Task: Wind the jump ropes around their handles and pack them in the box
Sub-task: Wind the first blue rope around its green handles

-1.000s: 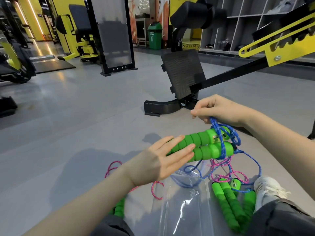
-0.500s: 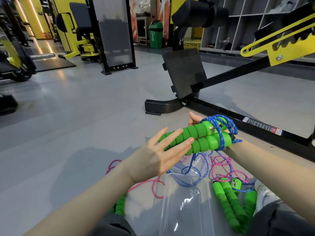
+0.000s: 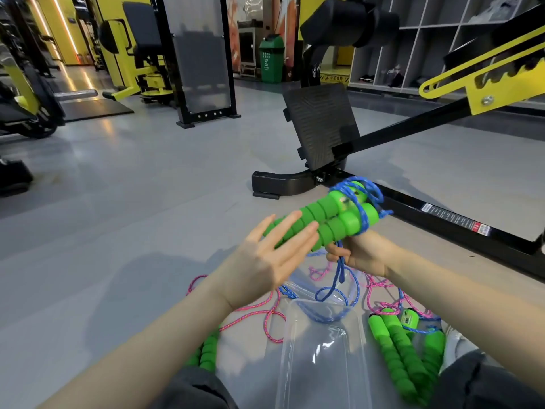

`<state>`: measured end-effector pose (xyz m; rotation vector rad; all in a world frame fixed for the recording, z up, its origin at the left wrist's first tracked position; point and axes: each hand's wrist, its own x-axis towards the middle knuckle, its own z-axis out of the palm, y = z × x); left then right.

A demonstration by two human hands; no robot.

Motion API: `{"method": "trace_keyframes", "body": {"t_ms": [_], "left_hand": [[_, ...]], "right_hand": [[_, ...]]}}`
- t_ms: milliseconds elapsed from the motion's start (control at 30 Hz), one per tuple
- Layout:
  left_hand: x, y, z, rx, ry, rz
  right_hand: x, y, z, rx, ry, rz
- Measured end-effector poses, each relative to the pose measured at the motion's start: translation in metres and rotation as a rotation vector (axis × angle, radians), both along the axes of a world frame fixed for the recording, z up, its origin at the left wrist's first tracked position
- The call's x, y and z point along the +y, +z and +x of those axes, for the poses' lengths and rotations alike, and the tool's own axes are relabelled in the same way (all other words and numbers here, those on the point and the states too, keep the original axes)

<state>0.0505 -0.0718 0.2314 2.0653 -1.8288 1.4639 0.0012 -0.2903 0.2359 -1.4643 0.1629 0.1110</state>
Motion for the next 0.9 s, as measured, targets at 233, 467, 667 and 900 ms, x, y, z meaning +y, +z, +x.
{"method": "trace_keyframes", "body": {"t_ms": [233, 467, 667, 900], "left_hand": [[0.022, -0.015, 0.025, 0.04, 0.156, 0.033], [0.022, -0.017, 0.029, 0.045, 0.172, 0.046], [0.021, -0.014, 0.026, 0.005, 0.106, 0.131], [0.003, -0.008, -0.004, 0.005, -0.121, 0.162]], "right_hand": [[0.021, 0.018, -0.003, 0.03, 0.059, -0.351], [0.001, 0.076, -0.012, 0.12, 0.413, -0.762], [-0.009, 0.117, -0.014, -0.215, 0.327, -1.066], [-0.007, 0.121, -0.013, -0.47, 0.27, -1.014]]}}
